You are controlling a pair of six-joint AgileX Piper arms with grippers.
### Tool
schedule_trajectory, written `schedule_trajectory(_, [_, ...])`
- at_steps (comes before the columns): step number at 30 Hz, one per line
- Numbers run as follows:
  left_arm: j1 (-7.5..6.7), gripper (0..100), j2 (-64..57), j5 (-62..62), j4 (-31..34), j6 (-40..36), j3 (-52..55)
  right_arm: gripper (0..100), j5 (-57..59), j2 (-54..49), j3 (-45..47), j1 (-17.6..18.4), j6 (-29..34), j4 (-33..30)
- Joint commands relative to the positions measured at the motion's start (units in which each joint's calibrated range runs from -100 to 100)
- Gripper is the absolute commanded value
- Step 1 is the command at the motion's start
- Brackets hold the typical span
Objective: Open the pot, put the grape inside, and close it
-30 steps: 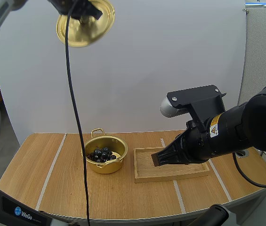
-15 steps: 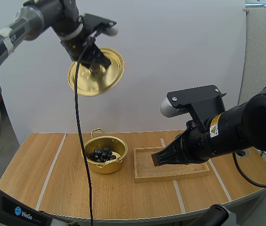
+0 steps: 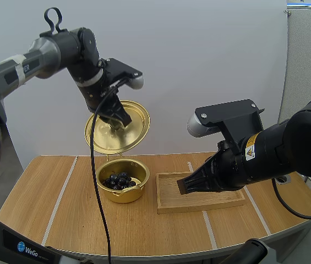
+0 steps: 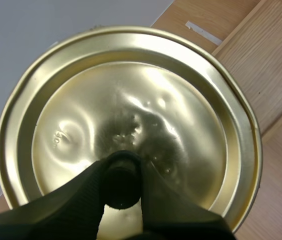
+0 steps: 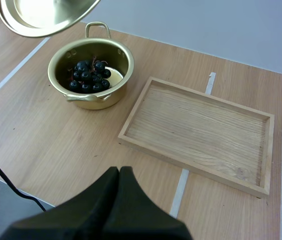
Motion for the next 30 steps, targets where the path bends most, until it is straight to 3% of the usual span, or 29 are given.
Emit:
schedule_trajectory(1, [-0.14, 0, 1.25, -1.96, -1.31, 0.73, 0.71, 0, 0.00, -0.54, 0.21, -0.07, -0.12, 0.17])
schedule_trajectory(30, [-0.14, 0, 22.96, -1.52, 2.52, 1.66, 0.59, 0, 0.00, -0.54, 0.21, -0.07, -0.12, 0.17])
